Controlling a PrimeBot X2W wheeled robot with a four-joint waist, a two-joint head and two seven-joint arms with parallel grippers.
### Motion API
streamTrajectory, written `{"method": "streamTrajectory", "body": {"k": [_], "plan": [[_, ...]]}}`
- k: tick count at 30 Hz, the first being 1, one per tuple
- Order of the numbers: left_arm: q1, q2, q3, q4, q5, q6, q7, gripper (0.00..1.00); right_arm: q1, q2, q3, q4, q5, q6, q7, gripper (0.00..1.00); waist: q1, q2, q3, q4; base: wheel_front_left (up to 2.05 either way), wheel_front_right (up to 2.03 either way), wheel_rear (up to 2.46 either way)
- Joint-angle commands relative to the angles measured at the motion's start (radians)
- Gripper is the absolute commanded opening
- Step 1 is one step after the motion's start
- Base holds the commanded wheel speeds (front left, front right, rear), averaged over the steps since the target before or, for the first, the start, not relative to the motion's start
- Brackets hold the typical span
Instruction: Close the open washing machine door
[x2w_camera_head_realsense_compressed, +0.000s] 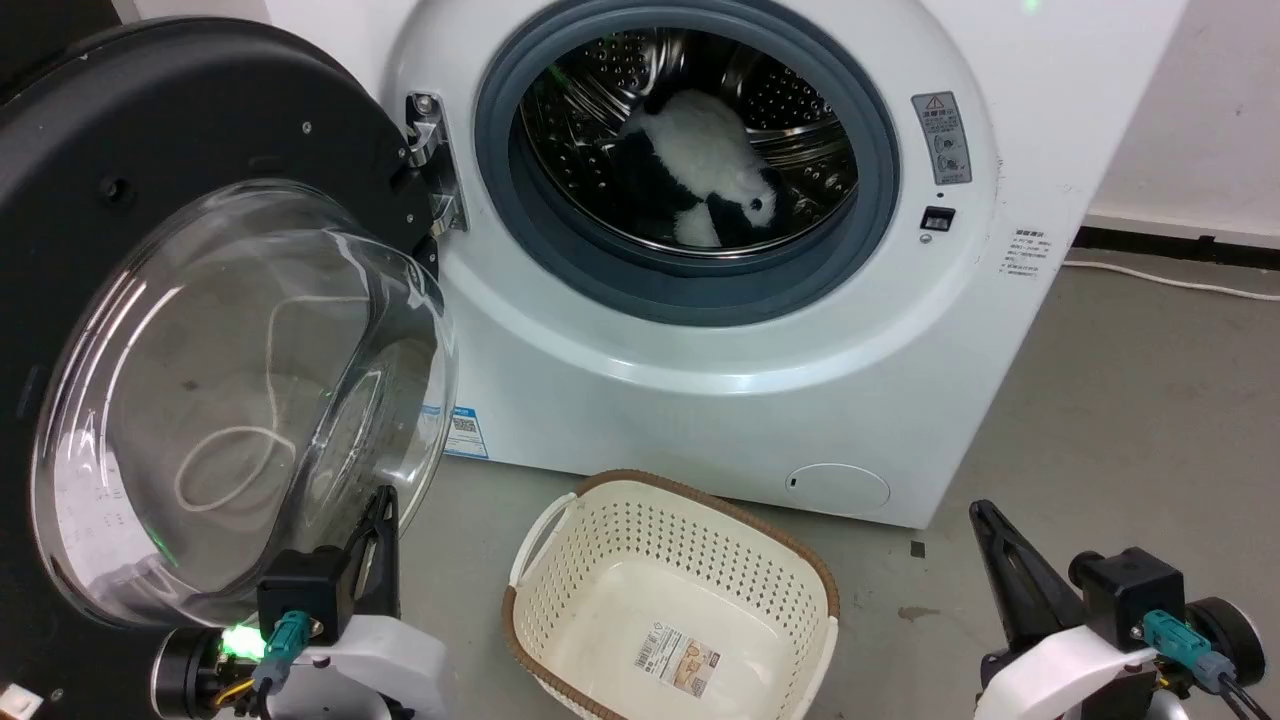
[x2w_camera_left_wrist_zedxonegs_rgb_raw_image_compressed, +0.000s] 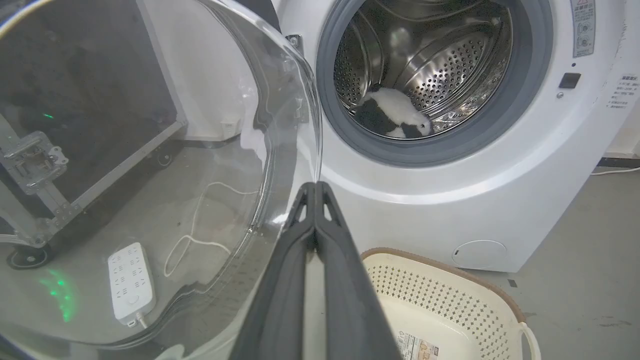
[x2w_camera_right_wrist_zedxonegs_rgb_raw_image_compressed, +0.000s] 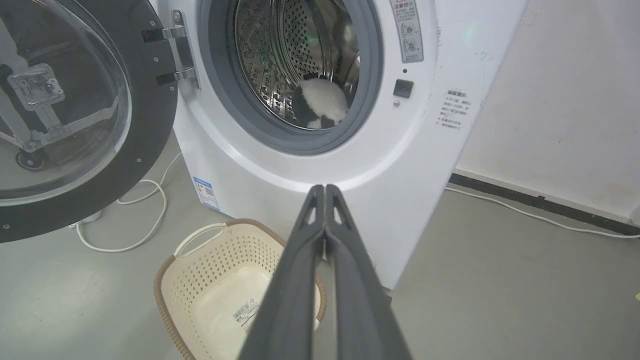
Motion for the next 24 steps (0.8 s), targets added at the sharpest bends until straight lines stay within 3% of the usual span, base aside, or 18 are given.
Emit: {"method": "streamTrajectory", "body": {"k": [1,16,17,24], "plan": [[0.014,0.0,0.001,-0.004,0.003,-0.004,0.0,0.0,-0.012,0.0,-0.001,-0.004,-0.008,0.001,0.0,0.0,0.0,0.0,0.0,0.0,0.0,0.0,0.0],[0.014,0.0,0.001,-0.004,0.003,-0.004,0.0,0.0,-0.012,0.0,-0.001,-0.004,-0.008,0.001,0.0,0.0,0.0,0.0,0.0,0.0,0.0,0.0,0.0],[0.0,0.0,0.0,0.0,-0.001,0.0,0.0,1.0,0.0,0.0,0.001,0.0,0.001,0.0,0.0,1.0,0.0,0.0,0.0,0.0,0.0,0.0,0.0],[0.0,0.0,-0.016,0.014,-0.021,0.003,-0.017,1.0,0.007,0.0,0.004,0.013,0.024,0.0,-0.017,1.0,0.0,0.0,0.0,0.0,0.0,0.0,0.0]]}}
